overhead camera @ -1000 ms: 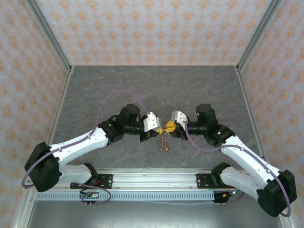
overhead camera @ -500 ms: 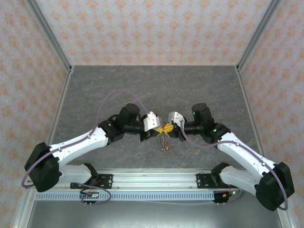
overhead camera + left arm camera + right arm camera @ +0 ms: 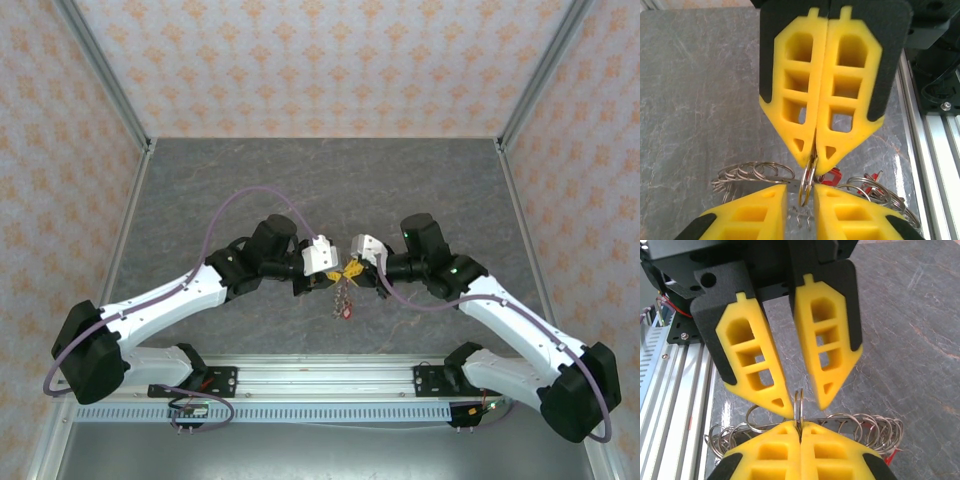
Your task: Put the keys on the keyring
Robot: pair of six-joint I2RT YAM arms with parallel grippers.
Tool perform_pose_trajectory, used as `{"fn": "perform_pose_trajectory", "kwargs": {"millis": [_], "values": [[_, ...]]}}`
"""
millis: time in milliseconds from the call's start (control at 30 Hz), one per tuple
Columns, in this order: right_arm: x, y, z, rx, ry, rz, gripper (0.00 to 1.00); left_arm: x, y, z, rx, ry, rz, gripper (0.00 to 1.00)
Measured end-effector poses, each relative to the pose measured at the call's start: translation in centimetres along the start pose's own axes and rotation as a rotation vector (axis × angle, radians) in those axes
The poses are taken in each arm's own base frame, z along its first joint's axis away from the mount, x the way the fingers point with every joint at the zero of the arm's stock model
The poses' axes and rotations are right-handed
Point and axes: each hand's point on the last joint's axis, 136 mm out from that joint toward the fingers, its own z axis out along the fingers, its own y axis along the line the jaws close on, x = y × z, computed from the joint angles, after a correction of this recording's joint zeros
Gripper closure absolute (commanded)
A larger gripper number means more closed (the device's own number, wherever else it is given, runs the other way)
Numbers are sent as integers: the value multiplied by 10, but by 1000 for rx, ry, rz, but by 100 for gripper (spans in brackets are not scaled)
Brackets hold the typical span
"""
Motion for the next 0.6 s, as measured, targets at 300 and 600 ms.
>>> {"fn": "perform_pose_trajectory", "kwargs": {"millis": [300,600], "values": [[7,2,4,15,58,-17,100,1,1,-2,-3,20,21,80],[7,1,4,25,66,-26,100,5,0,2,8,35,17,84]]}}
